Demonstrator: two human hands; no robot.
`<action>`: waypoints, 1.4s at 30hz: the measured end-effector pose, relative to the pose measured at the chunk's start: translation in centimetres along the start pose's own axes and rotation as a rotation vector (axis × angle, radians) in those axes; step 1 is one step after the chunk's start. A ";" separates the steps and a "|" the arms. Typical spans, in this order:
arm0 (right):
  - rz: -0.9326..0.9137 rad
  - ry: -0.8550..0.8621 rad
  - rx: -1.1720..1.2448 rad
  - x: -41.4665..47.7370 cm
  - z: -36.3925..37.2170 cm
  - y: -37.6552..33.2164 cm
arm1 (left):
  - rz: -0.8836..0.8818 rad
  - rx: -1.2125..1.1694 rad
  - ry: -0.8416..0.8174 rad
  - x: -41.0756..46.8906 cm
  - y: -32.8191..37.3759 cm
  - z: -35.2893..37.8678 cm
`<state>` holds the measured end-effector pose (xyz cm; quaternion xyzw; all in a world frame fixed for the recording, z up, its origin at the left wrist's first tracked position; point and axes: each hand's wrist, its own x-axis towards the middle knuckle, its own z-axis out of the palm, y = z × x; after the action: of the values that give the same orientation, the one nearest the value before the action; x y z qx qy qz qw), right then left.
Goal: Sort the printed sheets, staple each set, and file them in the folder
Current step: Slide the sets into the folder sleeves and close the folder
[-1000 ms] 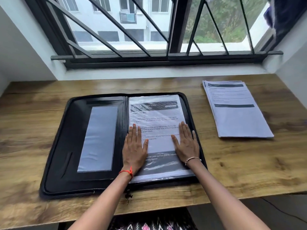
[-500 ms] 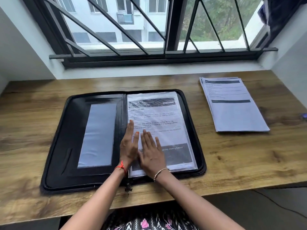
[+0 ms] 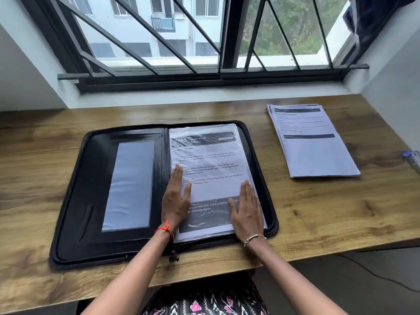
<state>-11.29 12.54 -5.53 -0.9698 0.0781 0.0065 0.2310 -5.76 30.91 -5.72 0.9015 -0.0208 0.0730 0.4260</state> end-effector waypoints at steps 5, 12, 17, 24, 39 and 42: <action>0.195 0.215 0.033 2.0 -2.5 -0.2 | -0.076 -0.157 0.113 0.2 0.0 -0.7; 0.300 0.147 0.129 4.5 -4.4 0.1 | -0.131 -0.242 0.133 0.1 0.4 -1.2; 0.338 0.106 0.097 4.7 -5.5 -0.7 | -0.147 -0.273 0.128 0.0 0.6 -1.5; 0.274 0.099 0.026 4.4 -5.9 -1.8 | -0.148 -0.282 0.114 0.0 0.8 -1.6; 0.026 -0.158 0.760 7.4 -10.4 -9.7 | -0.353 -0.582 0.129 2.2 2.0 -4.5; -0.073 -0.152 0.844 7.2 -10.0 -13.8 | -0.399 -0.717 0.144 3.7 2.7 -7.3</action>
<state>-2.26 19.11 9.23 -0.7891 0.0223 0.0370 0.6128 -3.23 34.95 1.49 0.6750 0.1599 0.0400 0.7192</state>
